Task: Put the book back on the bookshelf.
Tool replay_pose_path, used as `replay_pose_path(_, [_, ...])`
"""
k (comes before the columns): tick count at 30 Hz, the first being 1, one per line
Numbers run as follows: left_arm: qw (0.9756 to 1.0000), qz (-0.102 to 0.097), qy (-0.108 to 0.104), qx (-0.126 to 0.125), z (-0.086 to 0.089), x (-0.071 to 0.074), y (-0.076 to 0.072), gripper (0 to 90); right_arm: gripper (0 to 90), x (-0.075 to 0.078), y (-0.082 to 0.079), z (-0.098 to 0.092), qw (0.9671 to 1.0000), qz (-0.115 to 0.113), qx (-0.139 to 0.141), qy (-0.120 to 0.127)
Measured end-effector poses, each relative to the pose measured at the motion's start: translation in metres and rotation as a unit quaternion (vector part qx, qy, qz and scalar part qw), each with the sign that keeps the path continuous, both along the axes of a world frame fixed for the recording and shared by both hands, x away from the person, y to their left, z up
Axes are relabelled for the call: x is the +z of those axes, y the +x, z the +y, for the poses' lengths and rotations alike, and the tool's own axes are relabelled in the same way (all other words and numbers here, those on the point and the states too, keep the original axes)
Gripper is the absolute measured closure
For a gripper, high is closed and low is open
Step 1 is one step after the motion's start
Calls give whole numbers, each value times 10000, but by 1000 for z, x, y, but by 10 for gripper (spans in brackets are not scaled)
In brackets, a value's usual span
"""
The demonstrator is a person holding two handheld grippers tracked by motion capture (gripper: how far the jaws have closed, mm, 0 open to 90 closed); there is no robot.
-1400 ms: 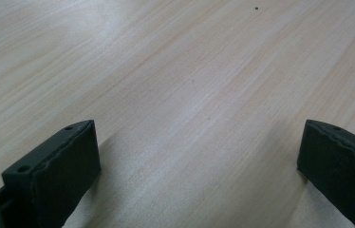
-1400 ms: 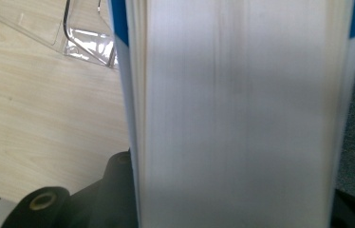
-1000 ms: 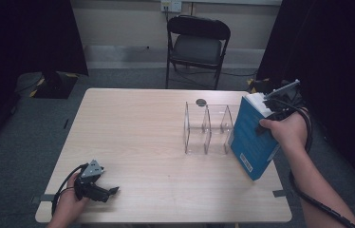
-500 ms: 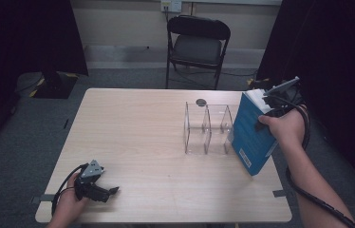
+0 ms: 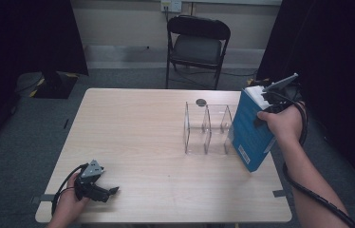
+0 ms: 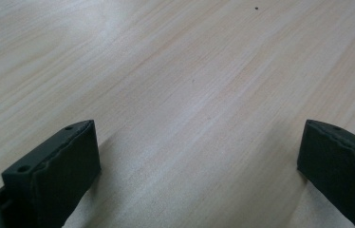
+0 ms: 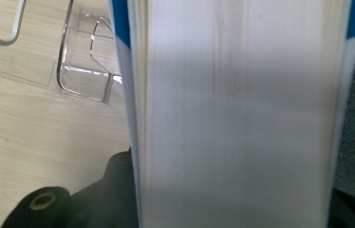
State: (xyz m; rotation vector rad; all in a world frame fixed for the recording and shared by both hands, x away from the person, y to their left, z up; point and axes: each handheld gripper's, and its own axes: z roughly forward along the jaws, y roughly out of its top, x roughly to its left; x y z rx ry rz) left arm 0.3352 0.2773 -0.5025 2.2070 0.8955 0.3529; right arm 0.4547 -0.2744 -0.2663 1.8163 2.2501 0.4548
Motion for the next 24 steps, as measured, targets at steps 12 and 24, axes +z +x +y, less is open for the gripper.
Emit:
replay_pose_path(12, [10000,0,-1,7,0,0,0,0,617,-2,9,5,10000,3,-35,3])
replay_pose_path(24, [10000,1,0,6,0,0,0,0,617,-4,17,6,9999,-64,-118,43])
